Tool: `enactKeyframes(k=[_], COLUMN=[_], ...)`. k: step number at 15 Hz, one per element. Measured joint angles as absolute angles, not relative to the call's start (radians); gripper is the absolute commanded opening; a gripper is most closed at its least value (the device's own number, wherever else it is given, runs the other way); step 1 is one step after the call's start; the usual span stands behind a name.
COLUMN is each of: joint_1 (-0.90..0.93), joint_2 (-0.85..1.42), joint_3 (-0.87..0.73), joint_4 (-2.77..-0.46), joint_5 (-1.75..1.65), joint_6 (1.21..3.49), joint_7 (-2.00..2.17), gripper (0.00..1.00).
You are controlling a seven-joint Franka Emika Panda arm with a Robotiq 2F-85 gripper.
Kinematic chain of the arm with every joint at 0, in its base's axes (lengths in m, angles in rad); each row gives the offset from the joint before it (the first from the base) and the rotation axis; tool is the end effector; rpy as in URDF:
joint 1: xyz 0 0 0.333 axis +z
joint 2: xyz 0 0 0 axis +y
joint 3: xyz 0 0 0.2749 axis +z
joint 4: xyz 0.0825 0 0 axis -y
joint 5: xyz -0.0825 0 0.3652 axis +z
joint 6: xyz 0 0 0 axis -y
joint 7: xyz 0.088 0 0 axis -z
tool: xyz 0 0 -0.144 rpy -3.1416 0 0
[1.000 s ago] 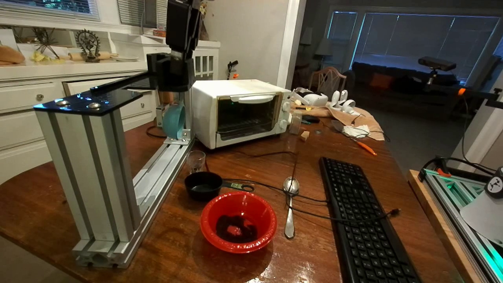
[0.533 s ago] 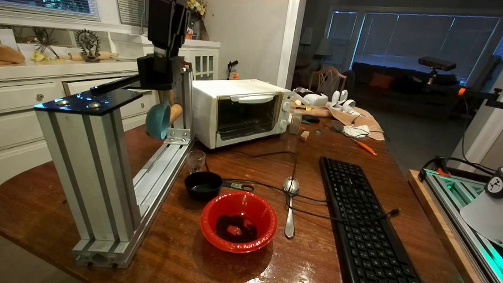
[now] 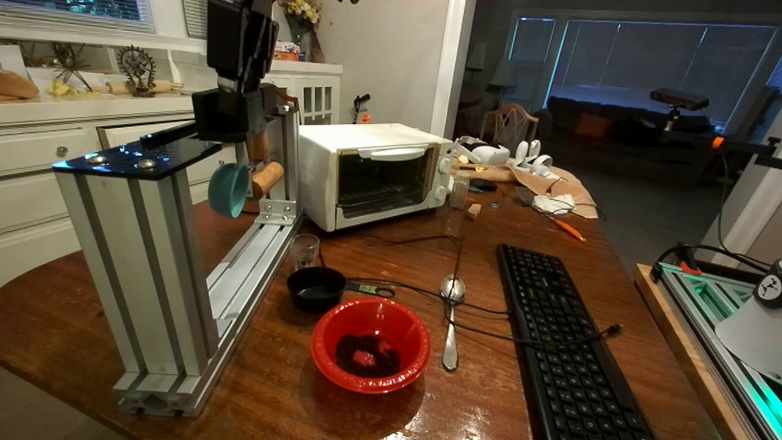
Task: Pick up the blue scooper from the rack on the left and use it to stir the contents of the red bowl
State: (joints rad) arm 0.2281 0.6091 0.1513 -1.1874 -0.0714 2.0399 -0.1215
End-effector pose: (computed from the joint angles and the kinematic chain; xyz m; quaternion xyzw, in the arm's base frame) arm 0.6790 0.2373 0.3947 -0.9629 -0.2395 -0.1225 0.0235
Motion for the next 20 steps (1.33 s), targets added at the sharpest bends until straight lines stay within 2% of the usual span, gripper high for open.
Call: enactKeyframes(k=[20], joint_1=[0.256], joint_2=[0.802], joint_3=[0.153], joint_4=[-0.856], joint_5=[-0.070], joint_6=[1.852], joint_7=[-0.122], gripper=[0.35])
